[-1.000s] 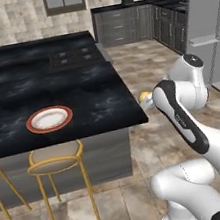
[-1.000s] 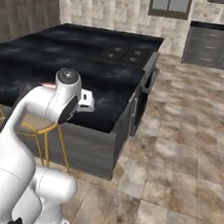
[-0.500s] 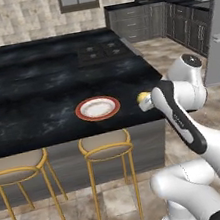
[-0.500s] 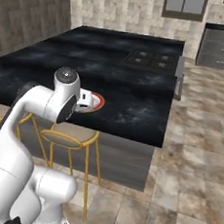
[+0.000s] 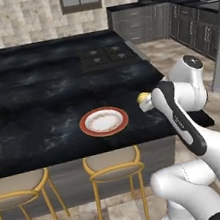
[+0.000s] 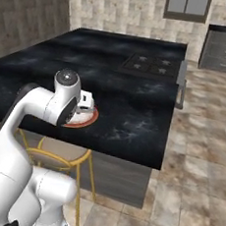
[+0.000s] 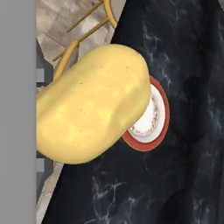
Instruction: Take the cheese, fish, and potato from the fridge and place them on the plate on the dining counter to create an appetizer plate.
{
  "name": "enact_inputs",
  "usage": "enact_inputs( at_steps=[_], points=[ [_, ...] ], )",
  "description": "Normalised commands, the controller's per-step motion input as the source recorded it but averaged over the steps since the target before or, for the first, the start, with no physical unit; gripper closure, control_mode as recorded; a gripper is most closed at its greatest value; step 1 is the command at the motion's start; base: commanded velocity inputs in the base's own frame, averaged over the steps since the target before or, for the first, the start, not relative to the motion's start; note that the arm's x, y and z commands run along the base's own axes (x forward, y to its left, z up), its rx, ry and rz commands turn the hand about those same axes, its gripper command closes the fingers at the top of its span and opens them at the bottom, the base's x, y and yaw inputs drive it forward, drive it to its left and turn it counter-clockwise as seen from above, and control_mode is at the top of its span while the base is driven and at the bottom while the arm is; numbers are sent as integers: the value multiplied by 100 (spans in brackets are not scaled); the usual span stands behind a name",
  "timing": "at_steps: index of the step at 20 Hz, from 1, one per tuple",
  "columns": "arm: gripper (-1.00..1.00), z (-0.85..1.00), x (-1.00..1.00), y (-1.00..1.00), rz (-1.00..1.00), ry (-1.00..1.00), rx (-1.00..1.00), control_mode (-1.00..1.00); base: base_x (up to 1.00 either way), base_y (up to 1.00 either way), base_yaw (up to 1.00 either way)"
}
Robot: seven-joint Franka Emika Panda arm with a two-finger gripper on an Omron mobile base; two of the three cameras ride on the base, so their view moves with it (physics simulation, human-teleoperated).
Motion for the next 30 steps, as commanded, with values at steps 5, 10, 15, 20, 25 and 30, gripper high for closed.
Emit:
enact_inputs(
  at_steps=[5, 10, 15, 20, 25, 30],
  points=[
    [100, 0, 0, 0, 0, 0, 0, 100, 87, 1, 0],
    [100, 0, 0, 0, 0, 0, 0, 100, 93, 29, 0],
    [100, 0, 0, 0, 0, 0, 0, 100, 89, 42, 0],
    [100, -19, 29, 14, 0, 5, 0, -100, 49, 24, 0],
    [100, -59, 58, 45, 0, 17, -1, -100, 0, 0, 0],
    [100, -62, 49, 47, 0, 21, -1, -100, 0, 0, 0]
  ],
)
